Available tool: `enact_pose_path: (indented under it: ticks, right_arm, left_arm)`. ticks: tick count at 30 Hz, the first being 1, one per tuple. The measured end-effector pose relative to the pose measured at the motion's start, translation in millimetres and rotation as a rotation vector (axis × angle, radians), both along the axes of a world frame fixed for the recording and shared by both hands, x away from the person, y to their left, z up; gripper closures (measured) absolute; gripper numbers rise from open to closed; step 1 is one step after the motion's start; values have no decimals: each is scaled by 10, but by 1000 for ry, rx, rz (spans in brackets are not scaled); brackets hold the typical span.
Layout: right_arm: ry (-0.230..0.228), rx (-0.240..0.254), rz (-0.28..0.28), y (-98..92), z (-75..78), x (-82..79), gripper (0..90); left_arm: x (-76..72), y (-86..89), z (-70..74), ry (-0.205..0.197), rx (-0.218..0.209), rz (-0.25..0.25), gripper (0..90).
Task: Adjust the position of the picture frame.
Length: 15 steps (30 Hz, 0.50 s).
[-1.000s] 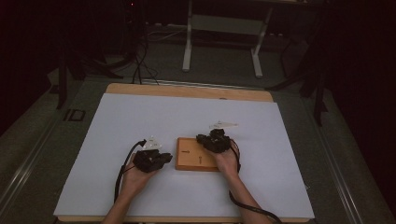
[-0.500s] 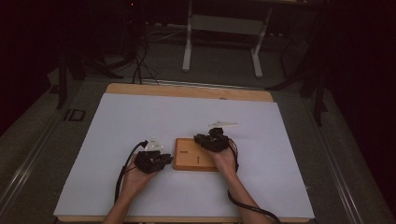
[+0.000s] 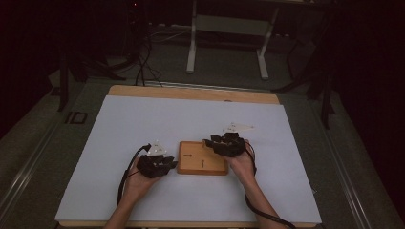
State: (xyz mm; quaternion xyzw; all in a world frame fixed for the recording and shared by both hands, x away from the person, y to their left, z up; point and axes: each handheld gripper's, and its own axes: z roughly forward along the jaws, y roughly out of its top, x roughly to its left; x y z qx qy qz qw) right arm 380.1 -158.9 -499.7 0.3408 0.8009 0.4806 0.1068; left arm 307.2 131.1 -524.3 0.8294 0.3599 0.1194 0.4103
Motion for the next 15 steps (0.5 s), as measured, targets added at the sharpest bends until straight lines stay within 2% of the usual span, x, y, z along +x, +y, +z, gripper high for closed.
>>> enact_pose_path:
  ticks: [7, 15]
  right_arm:
    - [-26, -51, 36, -81, -38, -149, 578]
    - [-31, -80, 30, -231, -107, -260, 560]
  left_arm:
    - [-5, 9, 13, -8, -9, -2, 669]
    - [7, 2, 21, -12, -10, -12, 633]
